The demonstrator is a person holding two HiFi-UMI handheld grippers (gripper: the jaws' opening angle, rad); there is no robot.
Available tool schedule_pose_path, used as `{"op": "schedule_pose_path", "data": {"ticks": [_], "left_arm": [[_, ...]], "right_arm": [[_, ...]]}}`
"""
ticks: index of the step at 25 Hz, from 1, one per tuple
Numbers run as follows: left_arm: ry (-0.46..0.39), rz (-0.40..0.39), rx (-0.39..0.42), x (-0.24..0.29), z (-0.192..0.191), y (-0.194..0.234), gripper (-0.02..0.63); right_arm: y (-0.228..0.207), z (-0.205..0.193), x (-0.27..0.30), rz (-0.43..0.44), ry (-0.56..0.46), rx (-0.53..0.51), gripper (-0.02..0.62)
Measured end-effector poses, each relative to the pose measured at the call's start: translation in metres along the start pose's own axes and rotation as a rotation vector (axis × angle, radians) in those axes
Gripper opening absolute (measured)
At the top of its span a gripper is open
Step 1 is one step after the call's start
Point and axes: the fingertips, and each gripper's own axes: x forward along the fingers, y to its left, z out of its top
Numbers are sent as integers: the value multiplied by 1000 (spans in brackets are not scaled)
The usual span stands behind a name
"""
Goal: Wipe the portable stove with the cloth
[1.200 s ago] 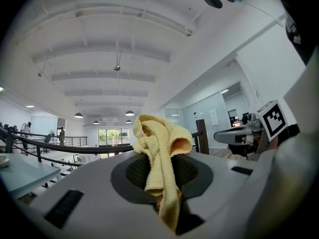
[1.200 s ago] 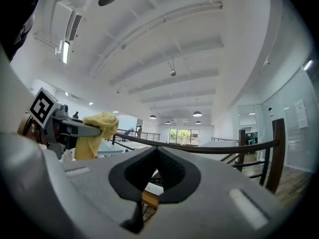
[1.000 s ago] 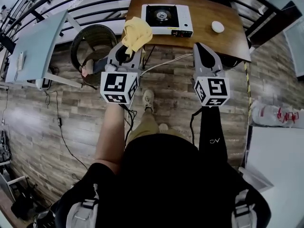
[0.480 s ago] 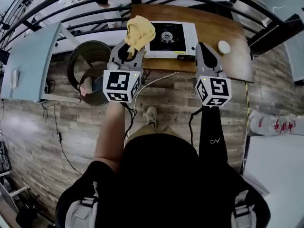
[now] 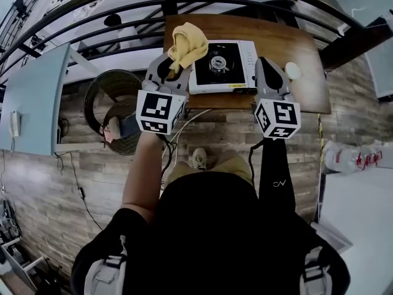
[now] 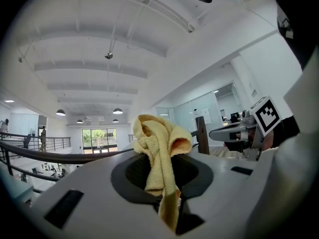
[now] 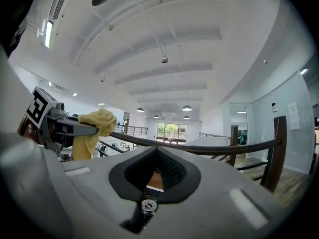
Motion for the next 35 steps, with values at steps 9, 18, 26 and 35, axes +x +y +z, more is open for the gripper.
{"op": "schedule_pose_path", "data": {"ticks": [9,18,26,35], "left_arm": [[-15,-54,-36,32,-10,6,74],[-19,-73,-42,84,-8,9,72],[28,-89,-14,162,-22,8,74],[99,-72,2,259,-50,19,74]], "right_arm": [[-15,-14,26,-2,35,-10,2],[-54,-20,69,19,27,6,2],[-107,-41,126,44,45,47,2],[-148,-69,203,130,71,83,2]]}}
